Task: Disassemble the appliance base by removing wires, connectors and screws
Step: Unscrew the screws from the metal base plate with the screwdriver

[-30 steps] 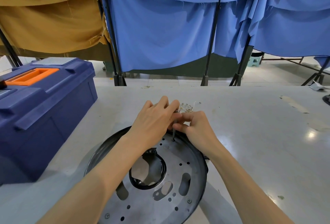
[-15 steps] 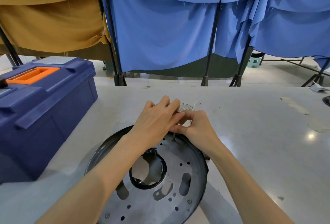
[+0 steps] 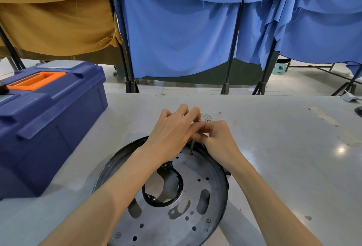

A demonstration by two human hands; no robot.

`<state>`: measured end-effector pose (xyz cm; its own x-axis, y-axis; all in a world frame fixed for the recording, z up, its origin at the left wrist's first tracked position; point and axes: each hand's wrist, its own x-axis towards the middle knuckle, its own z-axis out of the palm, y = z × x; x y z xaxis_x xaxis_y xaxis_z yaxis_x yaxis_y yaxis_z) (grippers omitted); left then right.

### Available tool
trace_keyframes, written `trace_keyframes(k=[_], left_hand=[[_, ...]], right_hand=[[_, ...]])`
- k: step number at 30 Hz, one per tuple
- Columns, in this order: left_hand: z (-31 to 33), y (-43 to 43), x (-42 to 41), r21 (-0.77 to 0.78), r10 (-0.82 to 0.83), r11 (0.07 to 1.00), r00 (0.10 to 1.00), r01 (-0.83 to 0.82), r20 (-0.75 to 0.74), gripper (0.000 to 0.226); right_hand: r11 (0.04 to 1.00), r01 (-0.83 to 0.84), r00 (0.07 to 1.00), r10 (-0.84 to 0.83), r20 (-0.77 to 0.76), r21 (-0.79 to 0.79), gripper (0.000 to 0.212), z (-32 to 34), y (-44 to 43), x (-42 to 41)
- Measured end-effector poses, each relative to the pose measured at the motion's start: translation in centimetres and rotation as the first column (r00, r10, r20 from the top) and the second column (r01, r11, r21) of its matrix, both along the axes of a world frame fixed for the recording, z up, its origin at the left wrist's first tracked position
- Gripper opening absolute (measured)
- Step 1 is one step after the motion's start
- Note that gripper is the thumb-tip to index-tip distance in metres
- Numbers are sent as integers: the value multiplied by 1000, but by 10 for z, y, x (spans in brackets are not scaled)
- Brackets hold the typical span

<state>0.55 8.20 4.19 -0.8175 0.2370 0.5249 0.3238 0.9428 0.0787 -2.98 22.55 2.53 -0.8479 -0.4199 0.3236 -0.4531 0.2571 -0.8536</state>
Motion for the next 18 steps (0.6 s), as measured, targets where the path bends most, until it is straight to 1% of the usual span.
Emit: trace_keyframes(k=[3,6,10,11,12,14,15,17,18], left_hand=[[0,1,1,29,1,1000,1000,-1,-2,27],[0,1,1,43,5,999,1000,-5,3,28],[5,1,4,70,21,997,999,-23,31,43],[5,0,4,83,30,996,999,-32,35,41],[5,-1,4,109,37,993,998,-42,47,34],[5,-4,3,185,39,981,994,-58,103,20],[5,-6,3,212,38,975,989,-68,142,18],[5,-9,3,222,36,971,976,-85,215,14],[5,-11,3,204,33,975,967,-87,253,12]], right_hand=[[1000,3,1000,-3,-13,-19,7,0,0,0],[999,-3,1000,3,-21,-35,10,-1,0,0],[997,25,999,-27,-27,-73,7,-1,1,0],[995,42,999,-45,-28,-92,6,-1,1,-1],[991,61,998,-64,-22,-123,6,-1,1,-1],[972,107,994,-111,-5,-210,8,0,2,-2],[956,131,991,-135,4,-262,9,1,2,-2],[921,171,984,-175,20,-351,11,2,4,-5],[910,184,982,-189,23,-372,13,3,6,-6]])
